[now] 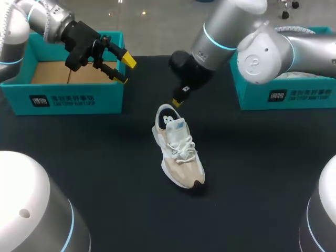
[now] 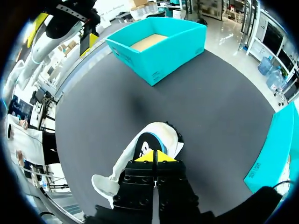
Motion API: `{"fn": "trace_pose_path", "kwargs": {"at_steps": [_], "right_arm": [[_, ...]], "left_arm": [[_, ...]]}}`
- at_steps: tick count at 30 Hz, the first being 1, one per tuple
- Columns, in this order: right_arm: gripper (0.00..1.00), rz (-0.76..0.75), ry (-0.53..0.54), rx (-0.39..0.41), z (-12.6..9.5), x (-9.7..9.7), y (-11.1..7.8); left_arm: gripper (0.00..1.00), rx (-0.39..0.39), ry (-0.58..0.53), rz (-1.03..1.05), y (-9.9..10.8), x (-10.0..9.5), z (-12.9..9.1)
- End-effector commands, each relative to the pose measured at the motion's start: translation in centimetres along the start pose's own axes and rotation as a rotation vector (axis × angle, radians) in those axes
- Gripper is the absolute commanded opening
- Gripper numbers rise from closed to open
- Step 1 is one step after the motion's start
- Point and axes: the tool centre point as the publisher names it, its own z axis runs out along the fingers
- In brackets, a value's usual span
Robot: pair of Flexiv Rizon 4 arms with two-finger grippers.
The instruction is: Take the shoe out of the shoebox, open the shoe tongue, remove and reinsert the insole, then place the shoe into the shoebox
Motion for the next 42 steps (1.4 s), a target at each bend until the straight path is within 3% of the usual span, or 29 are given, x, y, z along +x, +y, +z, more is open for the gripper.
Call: {"fn": "trace_pose_path", "kwargs": {"at_steps": [1,16,19,26,42], "right_arm": [[0.0,0.225,-0.194,0.041,0.5,1.0,-0.3],[0.0,0.252,-0.201,0.026,0.5,1.2,-0.6],[0.0,0.339,-0.169,0.018,1.2,1.3,-1.3],[0.0,0.348,-0.175,0.134,2.7,2.4,-2.4],[0.0,0.379,-0.2,0.158,5.4,2.3,-4.2]], "left_arm": [[1.0,0.001,0.004,0.001,0.0,0.0,0.0],[1.0,0.001,0.004,0.001,0.0,0.0,0.0],[1.0,0.001,0.004,0.001,0.0,0.0,0.0],[1.0,0.001,0.004,0.001,0.0,0.0,0.0],[1.0,0.001,0.004,0.001,0.0,0.0,0.0]]}}
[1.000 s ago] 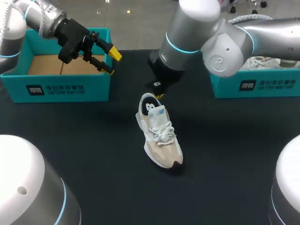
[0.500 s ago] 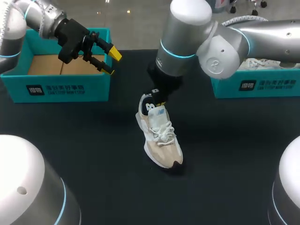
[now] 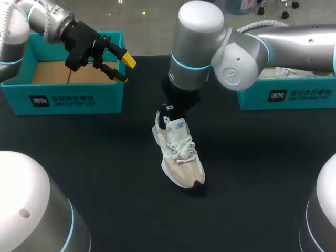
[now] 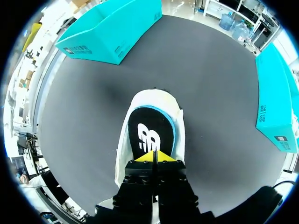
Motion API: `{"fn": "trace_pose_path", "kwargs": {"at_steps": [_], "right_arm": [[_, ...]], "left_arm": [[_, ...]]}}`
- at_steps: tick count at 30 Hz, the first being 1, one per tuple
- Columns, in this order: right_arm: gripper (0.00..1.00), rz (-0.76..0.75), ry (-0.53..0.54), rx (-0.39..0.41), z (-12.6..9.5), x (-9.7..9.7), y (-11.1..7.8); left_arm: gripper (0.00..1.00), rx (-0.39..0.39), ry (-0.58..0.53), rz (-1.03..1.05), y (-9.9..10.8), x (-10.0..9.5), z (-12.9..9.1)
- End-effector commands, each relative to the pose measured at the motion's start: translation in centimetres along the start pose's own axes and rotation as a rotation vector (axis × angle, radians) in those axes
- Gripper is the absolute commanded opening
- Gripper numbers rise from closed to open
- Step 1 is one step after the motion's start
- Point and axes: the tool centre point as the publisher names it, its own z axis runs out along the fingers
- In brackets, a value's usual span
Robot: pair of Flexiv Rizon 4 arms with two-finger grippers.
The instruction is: Take the shoe out of the shoebox, open the shoe tongue, remove and reinsert the insole, then place the shoe into the shoebox
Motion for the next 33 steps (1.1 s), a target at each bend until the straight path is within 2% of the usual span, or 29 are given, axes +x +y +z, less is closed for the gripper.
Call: {"fn": "trace_pose_path", "kwargs": {"at_steps": [1,9,21,33], "right_arm": [[0.0,0.003,-0.014,0.001,1.1,0.2,-0.5],[0.0,-0.01,-0.078,0.013,1.0,0.4,-0.8],[0.0,0.027,-0.131,-0.004,0.6,-0.5,-1.4],[0.0,0.028,-0.085,0.047,4.6,-0.3,-0.9]], "left_arm": [[1.0,0.001,0.004,0.001,0.0,0.0,0.0],[1.0,0.001,0.004,0.001,0.0,0.0,0.0],[1.0,0.001,0.004,0.001,0.0,0.0,0.0],[1.0,0.001,0.004,0.001,0.0,0.0,0.0]]}}
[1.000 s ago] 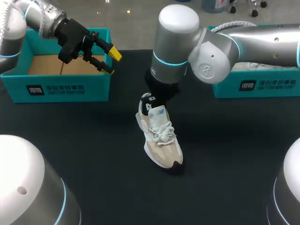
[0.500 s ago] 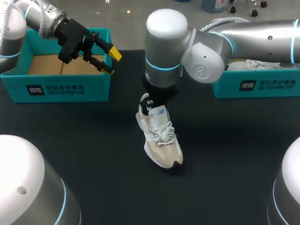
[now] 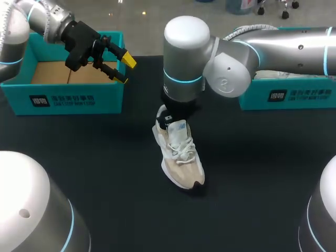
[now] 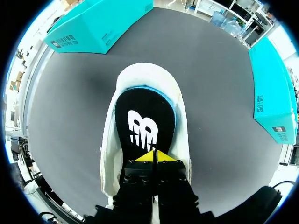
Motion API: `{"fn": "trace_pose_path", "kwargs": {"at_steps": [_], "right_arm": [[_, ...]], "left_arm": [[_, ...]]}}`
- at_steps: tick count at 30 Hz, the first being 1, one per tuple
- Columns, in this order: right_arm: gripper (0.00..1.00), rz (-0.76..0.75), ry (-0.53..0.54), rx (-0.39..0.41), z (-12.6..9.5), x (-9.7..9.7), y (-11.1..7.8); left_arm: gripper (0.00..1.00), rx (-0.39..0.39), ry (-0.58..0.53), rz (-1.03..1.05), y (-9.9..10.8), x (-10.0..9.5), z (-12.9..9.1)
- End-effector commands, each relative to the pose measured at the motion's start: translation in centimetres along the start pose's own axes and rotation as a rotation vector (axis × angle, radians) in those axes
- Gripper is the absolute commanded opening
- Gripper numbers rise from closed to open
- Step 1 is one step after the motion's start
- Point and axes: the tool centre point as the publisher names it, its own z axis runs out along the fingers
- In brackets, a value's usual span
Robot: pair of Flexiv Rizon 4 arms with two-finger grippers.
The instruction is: Take the shoe out of the shoebox, open the shoe tongue, remove and reinsert the insole, then place the shoe into the shoebox
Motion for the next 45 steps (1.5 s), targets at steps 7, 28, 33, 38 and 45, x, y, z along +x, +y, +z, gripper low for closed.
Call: {"fn": "trace_pose_path", "kwargs": {"at_steps": [7,28,33,38,45], "right_arm": [[0.0,-0.004,0.016,0.046,3.4,0.5,0.5],[0.0,0.035,-0.002,-0.08,0.4,0.3,3.3],[0.0,0.023,0.008,-0.061,2.2,0.7,3.9],[0.0,0.023,0.014,-0.035,3.5,0.9,3.5],[0.0,0.025,0.016,-0.021,3.7,0.9,3.1]], "left_arm": [[1.0,0.001,0.004,0.001,0.0,0.0,0.0],[1.0,0.001,0.004,0.001,0.0,0.0,0.0],[1.0,0.001,0.004,0.001,0.0,0.0,0.0],[1.0,0.001,0.004,0.001,0.0,0.0,0.0],[1.0,0.001,0.004,0.001,0.0,0.0,0.0]]}}
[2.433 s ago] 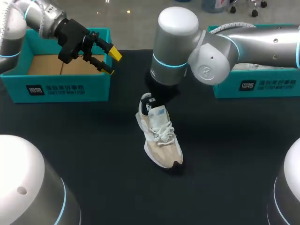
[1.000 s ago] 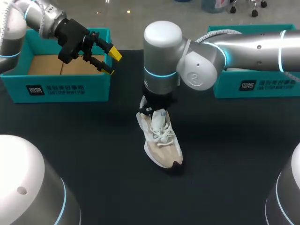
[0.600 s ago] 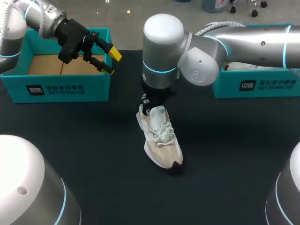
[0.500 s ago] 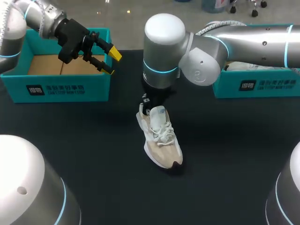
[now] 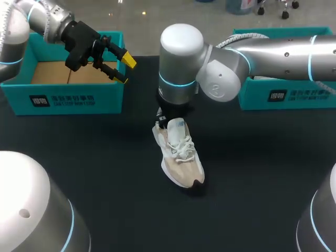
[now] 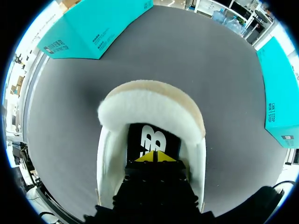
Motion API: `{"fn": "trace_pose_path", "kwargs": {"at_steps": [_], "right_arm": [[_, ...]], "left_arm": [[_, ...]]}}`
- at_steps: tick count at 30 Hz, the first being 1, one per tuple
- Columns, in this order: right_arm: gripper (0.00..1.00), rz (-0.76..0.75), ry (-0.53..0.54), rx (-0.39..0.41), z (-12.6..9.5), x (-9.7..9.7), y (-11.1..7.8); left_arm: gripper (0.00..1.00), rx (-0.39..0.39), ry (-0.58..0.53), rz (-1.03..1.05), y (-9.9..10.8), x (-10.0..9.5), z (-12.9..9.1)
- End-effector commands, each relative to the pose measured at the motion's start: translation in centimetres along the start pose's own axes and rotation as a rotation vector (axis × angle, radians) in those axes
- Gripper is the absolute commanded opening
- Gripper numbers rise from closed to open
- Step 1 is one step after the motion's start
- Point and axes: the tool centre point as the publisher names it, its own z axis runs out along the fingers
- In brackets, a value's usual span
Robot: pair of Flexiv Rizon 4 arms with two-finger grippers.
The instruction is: Take the shoe out of the shoebox, open the shoe tongue, remove and reinsert the insole, then place the shoe into the shoebox
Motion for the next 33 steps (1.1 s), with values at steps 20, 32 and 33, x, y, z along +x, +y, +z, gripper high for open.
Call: {"fn": "trace_pose_path", "kwargs": {"at_steps": [20,32,33], "right_arm": [[0.0,-0.03,-0.015,-0.057,-0.3,0.7,3.6],[0.0,-0.025,-0.029,0.028,0.9,0.5,1.2],[0.0,-0.024,-0.03,0.03,0.9,0.4,1.0]], "left_arm": [[1.0,0.001,0.004,0.001,0.0,0.0,0.0],[1.0,0.001,0.004,0.001,0.0,0.0,0.0],[1.0,0.001,0.004,0.001,0.0,0.0,0.0]]}}
